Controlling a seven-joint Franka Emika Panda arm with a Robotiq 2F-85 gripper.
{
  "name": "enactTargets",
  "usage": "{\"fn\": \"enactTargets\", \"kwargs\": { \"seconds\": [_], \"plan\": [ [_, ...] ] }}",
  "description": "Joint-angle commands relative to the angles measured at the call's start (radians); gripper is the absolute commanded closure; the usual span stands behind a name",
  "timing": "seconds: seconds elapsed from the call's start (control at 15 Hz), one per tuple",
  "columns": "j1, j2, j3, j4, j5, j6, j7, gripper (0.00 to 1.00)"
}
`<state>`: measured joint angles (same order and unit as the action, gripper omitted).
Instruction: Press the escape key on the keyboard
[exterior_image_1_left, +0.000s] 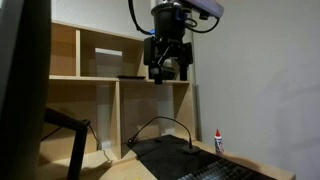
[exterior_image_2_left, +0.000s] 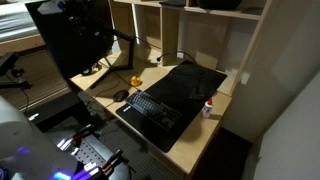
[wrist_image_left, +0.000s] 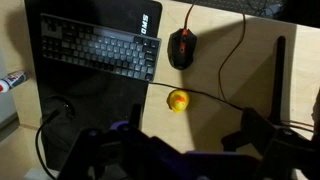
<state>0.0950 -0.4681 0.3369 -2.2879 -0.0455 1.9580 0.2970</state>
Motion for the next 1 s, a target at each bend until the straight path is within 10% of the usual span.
{"fn": "enactTargets", "kwargs": {
  "seconds": [0.0,0.33,0.93],
  "plan": [
    [0.024,0.005,-0.020,0.003,-0.012,-0.004,0.010,0.00],
    [-0.043,0.070,-0.007,-0.084,-0.054,0.233,0.253,0.00],
    [-0.051,0.192,-0.037,-0.077,-0.043,0.267,0.328,0.00]
  ]
}}
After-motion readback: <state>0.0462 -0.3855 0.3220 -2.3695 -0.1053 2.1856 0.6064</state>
